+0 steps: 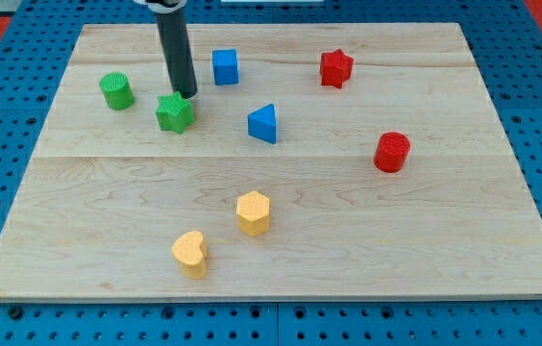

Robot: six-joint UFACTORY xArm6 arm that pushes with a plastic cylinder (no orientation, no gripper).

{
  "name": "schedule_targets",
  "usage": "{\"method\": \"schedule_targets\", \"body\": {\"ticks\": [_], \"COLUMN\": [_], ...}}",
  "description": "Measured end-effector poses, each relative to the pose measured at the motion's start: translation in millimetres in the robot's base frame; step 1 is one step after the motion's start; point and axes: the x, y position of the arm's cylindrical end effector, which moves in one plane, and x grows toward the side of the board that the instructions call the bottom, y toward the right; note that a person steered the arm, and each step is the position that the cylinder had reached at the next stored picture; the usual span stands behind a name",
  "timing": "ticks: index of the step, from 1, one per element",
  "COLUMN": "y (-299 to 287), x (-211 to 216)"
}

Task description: Move the green star towards the bottom left corner

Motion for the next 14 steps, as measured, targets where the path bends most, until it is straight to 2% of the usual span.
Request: {"method": "schedule_targets", "body": {"ticks": [6, 9, 12, 14], "y": [-13.3, -3.0, -8.1, 21.9], "x": [58.0, 70.4, 120.6, 145.3]}}
